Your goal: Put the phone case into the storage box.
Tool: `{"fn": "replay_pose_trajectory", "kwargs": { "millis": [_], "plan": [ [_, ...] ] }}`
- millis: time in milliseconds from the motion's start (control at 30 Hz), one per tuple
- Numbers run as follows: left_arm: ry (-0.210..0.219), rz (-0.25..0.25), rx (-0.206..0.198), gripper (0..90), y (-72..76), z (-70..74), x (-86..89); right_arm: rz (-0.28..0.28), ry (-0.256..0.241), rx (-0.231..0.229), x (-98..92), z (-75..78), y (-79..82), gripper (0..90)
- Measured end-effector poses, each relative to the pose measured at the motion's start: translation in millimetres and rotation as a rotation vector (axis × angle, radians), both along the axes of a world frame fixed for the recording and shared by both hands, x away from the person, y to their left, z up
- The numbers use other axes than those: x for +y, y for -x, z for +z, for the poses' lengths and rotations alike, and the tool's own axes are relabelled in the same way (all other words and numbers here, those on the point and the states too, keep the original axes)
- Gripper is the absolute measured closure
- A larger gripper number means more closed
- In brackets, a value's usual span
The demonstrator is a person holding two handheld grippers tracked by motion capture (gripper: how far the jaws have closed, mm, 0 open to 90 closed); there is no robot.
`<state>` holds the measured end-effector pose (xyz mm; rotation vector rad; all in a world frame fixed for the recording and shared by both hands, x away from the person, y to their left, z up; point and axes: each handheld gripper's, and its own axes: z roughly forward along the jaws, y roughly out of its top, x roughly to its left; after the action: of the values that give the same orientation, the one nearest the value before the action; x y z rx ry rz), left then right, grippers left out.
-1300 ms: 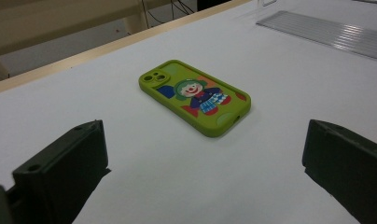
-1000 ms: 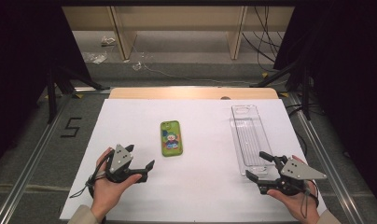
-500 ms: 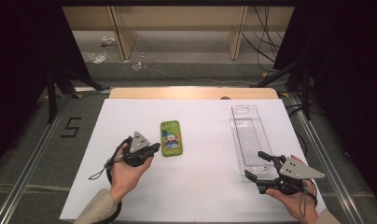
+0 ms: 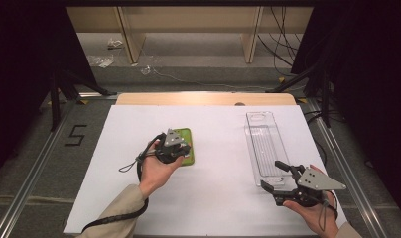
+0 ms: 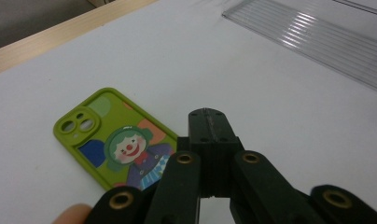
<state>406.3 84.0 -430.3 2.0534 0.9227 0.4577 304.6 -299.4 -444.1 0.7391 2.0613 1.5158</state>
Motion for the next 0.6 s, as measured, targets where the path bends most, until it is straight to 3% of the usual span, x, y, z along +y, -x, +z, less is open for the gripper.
{"fn": "replay_pose_trajectory", "kwargs": {
  "millis": [233, 600],
  "plan": [
    [-0.010, 0.002, 0.045, 89.9, -16.2, -7.4, -17.5, 0.000, -0.002, 0.001, -0.5, -0.1, 0.0, 20.1],
    [-0.037, 0.014, 0.082, 90.0, -30.3, -14.0, -30.8, 0.000, -0.003, 0.002, -0.4, -0.3, 0.0, 20.1]
  ]
}}
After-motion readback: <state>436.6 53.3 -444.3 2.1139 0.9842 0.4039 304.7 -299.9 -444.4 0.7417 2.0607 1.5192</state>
